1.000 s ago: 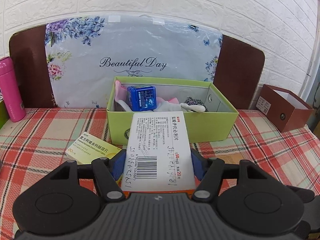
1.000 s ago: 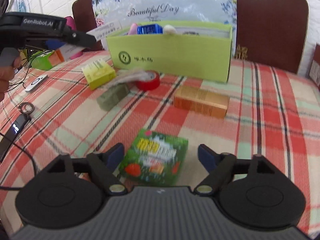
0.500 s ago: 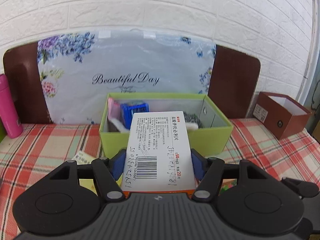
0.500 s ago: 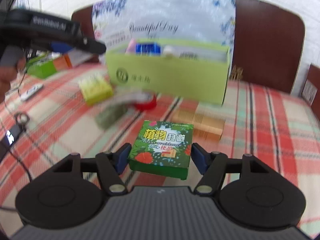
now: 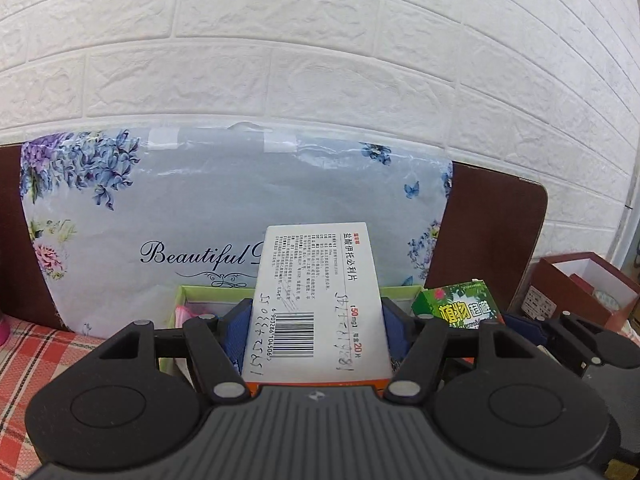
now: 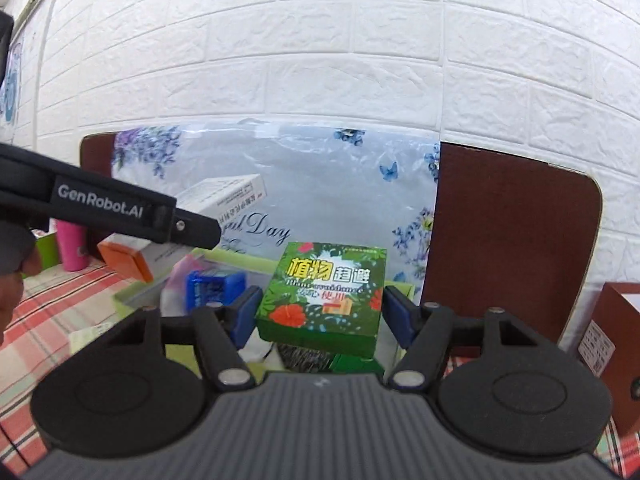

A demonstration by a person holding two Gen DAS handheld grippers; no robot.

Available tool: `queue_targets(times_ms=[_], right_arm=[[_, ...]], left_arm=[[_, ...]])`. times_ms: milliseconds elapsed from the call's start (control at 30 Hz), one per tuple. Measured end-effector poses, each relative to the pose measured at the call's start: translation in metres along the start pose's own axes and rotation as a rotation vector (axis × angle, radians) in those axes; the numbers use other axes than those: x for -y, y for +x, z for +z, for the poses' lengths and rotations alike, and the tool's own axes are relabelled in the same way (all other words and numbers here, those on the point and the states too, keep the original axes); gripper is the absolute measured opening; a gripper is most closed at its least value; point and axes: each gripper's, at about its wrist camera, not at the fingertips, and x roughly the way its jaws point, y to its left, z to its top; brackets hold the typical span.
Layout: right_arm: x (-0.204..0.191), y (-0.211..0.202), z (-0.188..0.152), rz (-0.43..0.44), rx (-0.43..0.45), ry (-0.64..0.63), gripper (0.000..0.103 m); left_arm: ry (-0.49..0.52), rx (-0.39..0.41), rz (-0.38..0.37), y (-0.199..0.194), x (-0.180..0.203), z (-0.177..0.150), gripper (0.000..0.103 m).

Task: Organize objects
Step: 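Lower the white medicine box and green box into the lime-green box and release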

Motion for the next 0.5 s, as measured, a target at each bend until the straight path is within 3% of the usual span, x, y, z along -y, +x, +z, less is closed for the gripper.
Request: queue_targets(times_ms=[100,133,167,200,500], right_arm=[[0.002,0.024,-0.004,-0.032,0.011,-0.009,0.067],[0.002,0.032,-0.008,-0.037,0.010,-0.015,0.073],[0.002,0.038,-0.012,-0.040,0.000,-0.019,0.086],[0.001,0.043,-0.016,-0.050,-0.016,-0.016,0.090],[0.009,0.035,-0.038,-0.030,-0.073,0.072,0.101]], left_arm=[[-0.009,0.039,0.004,0.018,-0.002,-0.007,0.071],[-0.006,0.034,0.007,0.023,-0.003,-0.011,0.075],[0.001,0.007,0.013,0.029,-0.003,-0.016,0.081],[0.006,-0.014,0.019,0.032,-0.004,-0.021,0.081],[0.009,-0.073,0.044,0.019,-0.011,-0.040,0.081]])
